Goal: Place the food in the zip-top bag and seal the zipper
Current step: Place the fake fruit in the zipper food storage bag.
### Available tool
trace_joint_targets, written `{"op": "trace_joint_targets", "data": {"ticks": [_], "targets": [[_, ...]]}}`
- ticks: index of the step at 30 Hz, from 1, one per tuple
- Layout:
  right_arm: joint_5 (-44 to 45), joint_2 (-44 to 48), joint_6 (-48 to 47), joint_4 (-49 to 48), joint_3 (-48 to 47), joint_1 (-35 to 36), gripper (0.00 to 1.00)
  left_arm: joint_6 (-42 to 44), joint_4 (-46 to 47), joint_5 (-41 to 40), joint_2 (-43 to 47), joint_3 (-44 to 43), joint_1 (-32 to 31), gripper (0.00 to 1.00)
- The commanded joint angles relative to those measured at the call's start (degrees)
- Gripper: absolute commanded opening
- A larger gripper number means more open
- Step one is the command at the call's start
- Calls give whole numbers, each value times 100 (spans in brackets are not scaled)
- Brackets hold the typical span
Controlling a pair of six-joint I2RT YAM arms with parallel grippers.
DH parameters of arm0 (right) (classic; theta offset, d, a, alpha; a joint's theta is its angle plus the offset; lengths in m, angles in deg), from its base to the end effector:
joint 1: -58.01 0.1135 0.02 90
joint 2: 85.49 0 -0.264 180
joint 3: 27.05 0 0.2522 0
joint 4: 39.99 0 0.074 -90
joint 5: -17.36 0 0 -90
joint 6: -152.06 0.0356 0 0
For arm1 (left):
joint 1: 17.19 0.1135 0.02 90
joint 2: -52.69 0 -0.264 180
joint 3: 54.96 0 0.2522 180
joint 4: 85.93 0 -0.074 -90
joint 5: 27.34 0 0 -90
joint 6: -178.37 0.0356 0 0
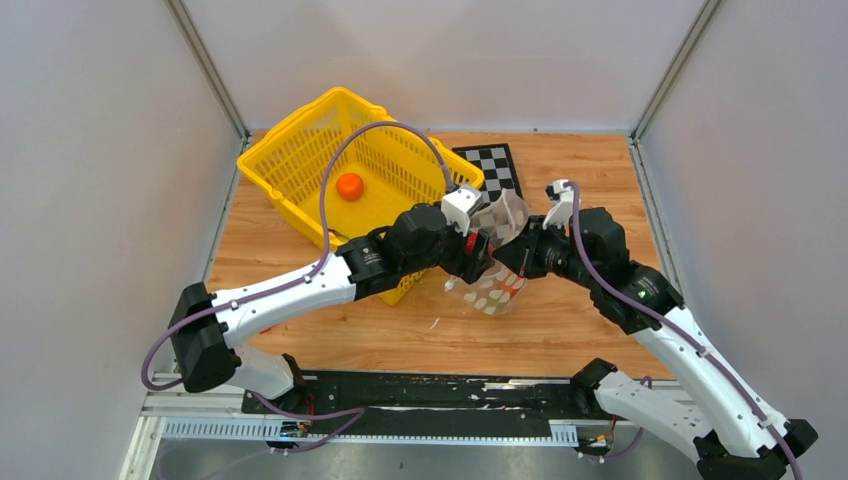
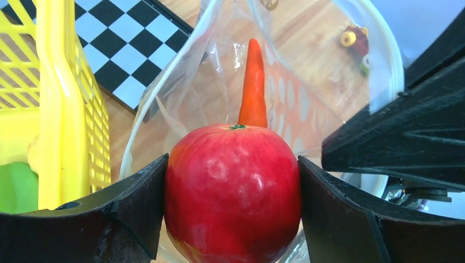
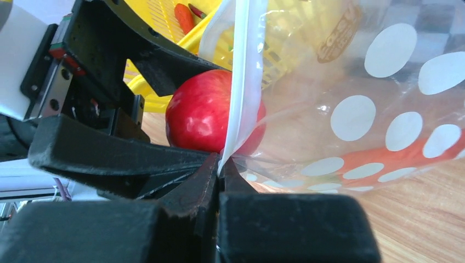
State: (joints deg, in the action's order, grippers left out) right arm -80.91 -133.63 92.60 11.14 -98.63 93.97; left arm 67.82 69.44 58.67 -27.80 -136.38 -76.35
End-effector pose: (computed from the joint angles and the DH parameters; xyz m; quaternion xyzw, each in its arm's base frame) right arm 0.1362 0.1051 0.3597 -0.0776 0.8508 0.3345 0.3977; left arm 0.1707 -0.2811 0.3339 0.2587 0.7960 -0.3278 0.4382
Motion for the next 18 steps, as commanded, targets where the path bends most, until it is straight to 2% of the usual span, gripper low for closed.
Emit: {"op": "trace_joint_targets", "data": {"ticks": [1, 2, 5, 9, 12, 18], "targets": [[-217, 183, 188, 68, -264, 91, 0, -84, 715, -5, -1, -346, 80, 78], [-147, 213, 222, 69, -246, 88, 0, -61, 816, 89, 52, -300, 80, 84], [32, 293, 371, 43, -154, 92, 0, 13, 1030, 316, 198, -242, 80, 92], [803, 712, 1007, 1, 141, 94, 0, 167, 1042, 919, 260, -388, 80, 96], [708, 1177, 1221, -745, 646, 87, 0, 168, 1000, 1121, 222, -453, 80, 100], [817, 1114, 1225, -422, 560, 89, 0, 180, 1061, 1234, 469, -343, 82, 100]]}}
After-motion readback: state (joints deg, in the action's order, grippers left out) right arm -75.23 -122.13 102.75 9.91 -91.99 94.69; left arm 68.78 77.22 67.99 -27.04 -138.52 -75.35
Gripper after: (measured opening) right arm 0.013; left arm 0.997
